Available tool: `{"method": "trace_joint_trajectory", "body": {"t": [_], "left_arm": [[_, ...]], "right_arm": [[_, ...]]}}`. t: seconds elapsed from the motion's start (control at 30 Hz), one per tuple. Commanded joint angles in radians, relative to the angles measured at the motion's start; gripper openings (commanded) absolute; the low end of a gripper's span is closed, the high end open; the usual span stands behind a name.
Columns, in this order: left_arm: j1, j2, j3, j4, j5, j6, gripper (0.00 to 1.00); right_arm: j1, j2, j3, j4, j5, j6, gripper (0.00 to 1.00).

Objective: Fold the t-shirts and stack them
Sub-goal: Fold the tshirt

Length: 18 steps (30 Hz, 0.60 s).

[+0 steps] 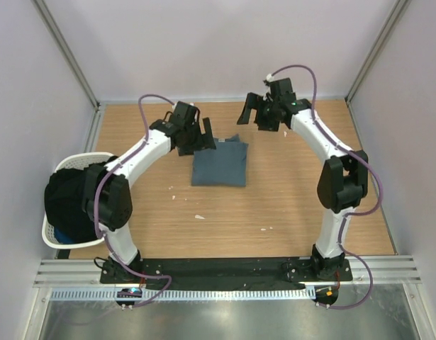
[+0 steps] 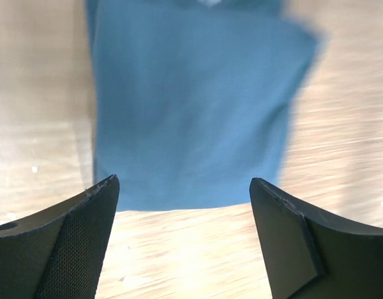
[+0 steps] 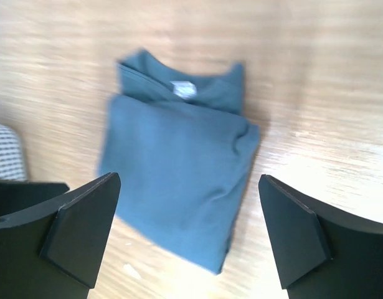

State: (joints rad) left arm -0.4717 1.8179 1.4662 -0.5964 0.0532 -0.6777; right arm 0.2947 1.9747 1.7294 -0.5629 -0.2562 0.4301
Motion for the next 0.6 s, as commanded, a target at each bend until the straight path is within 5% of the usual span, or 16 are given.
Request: {"method": "trace_joint_trajectory", "body": {"t": [0.0, 0.07, 0.23, 0.57], "left_arm": [[0.011, -0.118, 0.118, -0.098, -0.009, 0.089, 0.88], [0.015, -0.155, 0.108, -0.103, -0.004, 0.093, 1.0], [0.05, -0.311, -0.013, -0.085, 0.042, 0.064, 1.0], [0.165, -0.574, -0.366, -0.03, 0.069, 0.024, 1.0]], "right_arm": [[-0.025, -0.128, 0.074, -0.06, -0.008, 0.025, 1.0], [-0.032, -0.169, 0.075, -0.109, 0.009, 0.019, 1.0], [-0.034, -0.318, -0.04, -0.117, 0.142, 0.001, 0.99], [-0.037, -0.727, -0.523, 0.087, 0.452, 0.088, 1.0]]}}
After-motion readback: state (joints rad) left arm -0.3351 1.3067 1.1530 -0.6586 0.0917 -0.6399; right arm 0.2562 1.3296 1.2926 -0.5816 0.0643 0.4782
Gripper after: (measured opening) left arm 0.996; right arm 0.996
